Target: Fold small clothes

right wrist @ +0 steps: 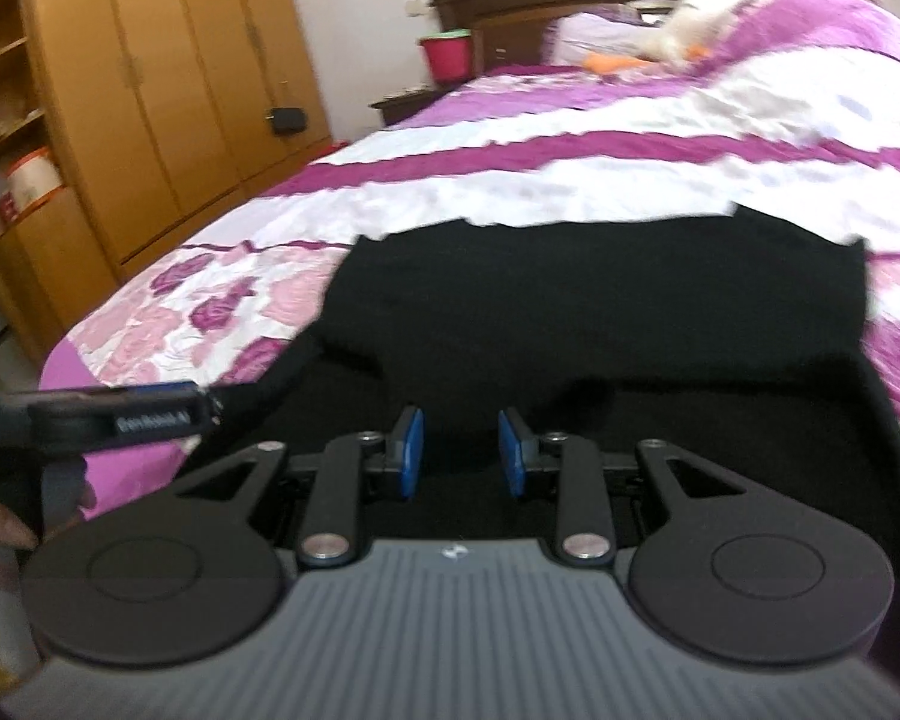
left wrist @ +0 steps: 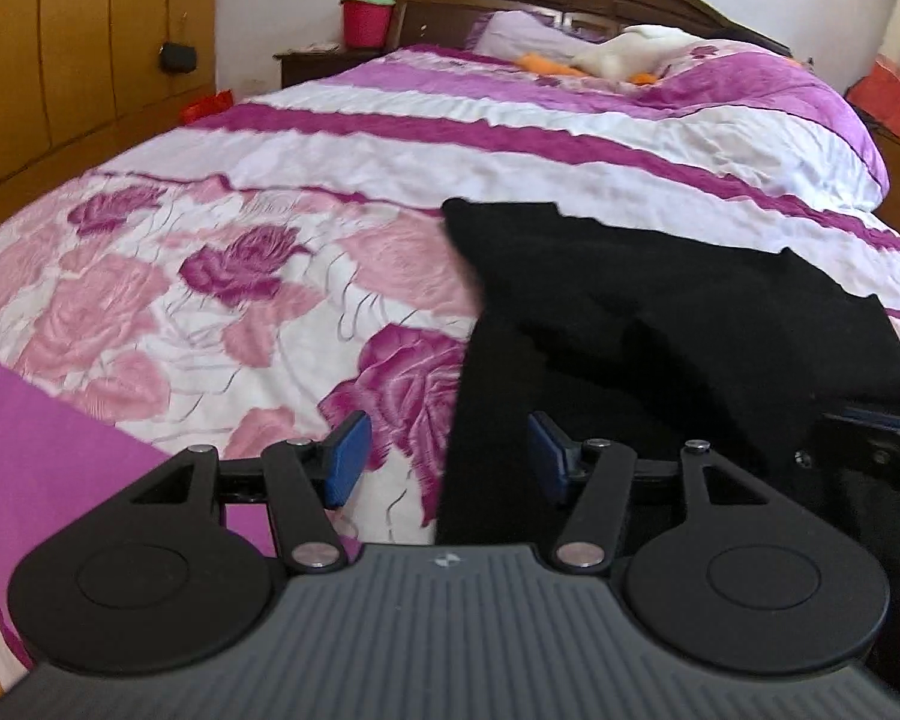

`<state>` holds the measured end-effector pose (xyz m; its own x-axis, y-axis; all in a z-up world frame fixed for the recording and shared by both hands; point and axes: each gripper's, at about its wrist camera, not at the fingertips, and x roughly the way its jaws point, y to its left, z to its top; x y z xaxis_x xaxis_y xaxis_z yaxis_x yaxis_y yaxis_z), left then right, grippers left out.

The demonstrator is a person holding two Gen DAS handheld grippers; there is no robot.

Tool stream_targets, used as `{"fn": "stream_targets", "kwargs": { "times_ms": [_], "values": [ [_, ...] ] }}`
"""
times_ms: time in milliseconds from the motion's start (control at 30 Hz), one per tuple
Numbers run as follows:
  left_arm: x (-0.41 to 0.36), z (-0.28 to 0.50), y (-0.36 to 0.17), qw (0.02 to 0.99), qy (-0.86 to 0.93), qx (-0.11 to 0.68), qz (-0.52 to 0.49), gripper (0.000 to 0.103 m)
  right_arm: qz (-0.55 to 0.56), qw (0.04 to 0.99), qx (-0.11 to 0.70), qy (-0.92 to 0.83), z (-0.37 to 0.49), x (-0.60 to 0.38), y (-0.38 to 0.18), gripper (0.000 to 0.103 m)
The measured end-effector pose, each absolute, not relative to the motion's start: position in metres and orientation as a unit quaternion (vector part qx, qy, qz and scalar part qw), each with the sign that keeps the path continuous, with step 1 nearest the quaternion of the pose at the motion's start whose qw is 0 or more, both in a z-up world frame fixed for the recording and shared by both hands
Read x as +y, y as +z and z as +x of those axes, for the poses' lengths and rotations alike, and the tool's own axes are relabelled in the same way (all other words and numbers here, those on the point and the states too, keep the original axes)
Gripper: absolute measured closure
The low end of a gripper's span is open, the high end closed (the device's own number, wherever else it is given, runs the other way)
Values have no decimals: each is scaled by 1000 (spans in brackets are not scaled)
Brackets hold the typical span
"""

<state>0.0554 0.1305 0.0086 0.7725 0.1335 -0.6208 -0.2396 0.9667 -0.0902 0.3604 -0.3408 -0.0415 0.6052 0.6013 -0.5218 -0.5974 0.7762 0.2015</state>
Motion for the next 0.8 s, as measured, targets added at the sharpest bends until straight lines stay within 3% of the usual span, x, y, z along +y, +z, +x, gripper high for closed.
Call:
{"fn": "stream_targets", "kwargs": {
  "times_ms": [667,800],
  "values": [
    [139,60,-6,933,99,333,-96,40,-114,893,284,330,385,-276,-74,74],
    [140,59,-6,933,99,332,-97,40,-68,889,296,342,392,-287,-68,92]
  ]
}}
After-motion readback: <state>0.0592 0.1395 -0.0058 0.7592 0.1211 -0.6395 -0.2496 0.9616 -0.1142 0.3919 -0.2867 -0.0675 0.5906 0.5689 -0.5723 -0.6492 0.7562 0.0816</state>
